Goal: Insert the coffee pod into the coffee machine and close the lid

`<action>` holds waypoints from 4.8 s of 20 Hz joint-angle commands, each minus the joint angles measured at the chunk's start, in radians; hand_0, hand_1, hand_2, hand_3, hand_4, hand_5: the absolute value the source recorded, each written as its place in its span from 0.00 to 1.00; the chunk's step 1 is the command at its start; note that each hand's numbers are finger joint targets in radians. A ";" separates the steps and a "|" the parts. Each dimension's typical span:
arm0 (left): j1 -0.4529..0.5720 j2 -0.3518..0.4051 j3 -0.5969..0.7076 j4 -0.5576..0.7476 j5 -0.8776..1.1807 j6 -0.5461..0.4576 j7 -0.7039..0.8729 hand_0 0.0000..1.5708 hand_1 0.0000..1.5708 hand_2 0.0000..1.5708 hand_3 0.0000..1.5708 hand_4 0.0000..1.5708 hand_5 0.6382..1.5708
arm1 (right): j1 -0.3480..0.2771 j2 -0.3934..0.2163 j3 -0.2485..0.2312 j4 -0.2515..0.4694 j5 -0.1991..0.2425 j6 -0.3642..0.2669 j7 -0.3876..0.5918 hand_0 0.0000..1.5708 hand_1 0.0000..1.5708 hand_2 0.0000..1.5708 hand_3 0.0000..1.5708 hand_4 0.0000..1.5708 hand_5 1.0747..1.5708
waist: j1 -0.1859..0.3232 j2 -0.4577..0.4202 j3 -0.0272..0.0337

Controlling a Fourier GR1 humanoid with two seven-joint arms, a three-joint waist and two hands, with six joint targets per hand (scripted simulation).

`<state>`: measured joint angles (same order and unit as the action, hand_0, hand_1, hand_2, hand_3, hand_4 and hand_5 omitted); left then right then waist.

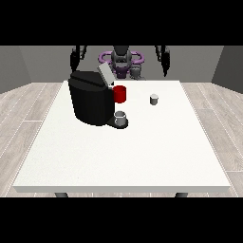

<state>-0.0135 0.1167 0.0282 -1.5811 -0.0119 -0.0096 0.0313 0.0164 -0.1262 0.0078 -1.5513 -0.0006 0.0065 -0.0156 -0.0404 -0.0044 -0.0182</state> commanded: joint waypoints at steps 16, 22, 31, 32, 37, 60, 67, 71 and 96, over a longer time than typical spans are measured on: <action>-0.074 0.135 -0.043 0.180 -0.153 -0.132 -0.112 0.00 0.00 0.00 0.00 0.00 1.00 | -0.040 0.087 -0.032 0.053 -0.044 -0.009 -0.183 0.00 0.00 0.00 0.00 0.23 1.00 | -0.017 0.080 0.0181; -0.167 0.202 -0.029 0.343 -0.334 -0.008 -0.149 0.00 0.00 0.00 0.00 0.00 1.00 | -0.068 0.101 0.005 -0.016 -0.077 0.033 -0.164 0.00 0.00 0.00 0.00 0.26 1.00 | -0.127 0.175 0.0179; -0.371 0.349 0.045 0.610 -0.370 -0.104 -0.216 0.00 0.00 0.00 0.00 0.00 1.00 | -0.150 0.092 0.001 0.017 -0.028 -0.010 -0.123 0.00 0.00 0.00 0.00 0.31 1.00 | -0.124 0.261 0.0176; -0.361 0.286 0.007 0.610 -0.412 -0.041 -0.169 0.00 0.00 0.00 0.00 0.00 1.00 | -0.132 0.086 -0.014 0.055 -0.031 0.001 -0.181 0.00 0.00 0.00 0.00 0.31 1.00 | -0.142 0.274 0.0180; -0.420 0.342 0.003 0.734 -0.466 -0.074 -0.198 0.00 0.00 0.00 0.00 0.00 1.00 | -0.148 0.125 0.014 0.060 0.010 -0.071 -0.163 0.00 0.00 0.00 0.00 0.30 1.00 | -0.133 0.290 0.0176; -0.517 0.267 -0.042 0.873 -0.603 -0.022 -0.270 0.68 0.68 0.72 0.71 0.00 1.00 | -0.272 0.081 -0.080 0.203 -0.037 -0.051 -0.167 0.00 0.00 0.00 0.00 0.26 1.00 | -0.138 0.290 0.0176; -0.534 0.208 -0.109 0.808 -0.648 -0.088 -0.173 0.80 0.80 0.80 0.70 0.05 1.00 | -0.271 0.118 -0.086 0.326 -0.020 -0.088 -0.216 0.00 0.00 0.00 0.00 0.21 1.00 | -0.110 0.231 0.0187; -0.487 0.216 -0.108 0.815 -0.660 -0.084 -0.209 0.84 0.84 0.84 0.73 0.04 1.00 | -0.222 0.063 -0.119 0.338 -0.056 -0.026 -0.219 0.00 0.00 0.00 0.00 0.19 1.00 | -0.107 0.181 0.0184; -0.629 0.133 -0.019 0.819 -0.639 -0.124 -0.242 0.90 0.90 0.89 0.82 0.38 1.00 | -0.224 0.055 -0.121 0.443 -0.067 -0.022 -0.230 0.00 0.00 0.00 0.00 0.19 1.00 | -0.071 0.068 0.0181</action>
<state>-0.6182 0.2593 -0.0125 -0.7627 -0.6616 -0.1229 -0.2234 -0.2082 -0.0613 -0.1303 -1.0903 -0.0682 -0.0317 -0.2816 -0.0933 0.0867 0.0005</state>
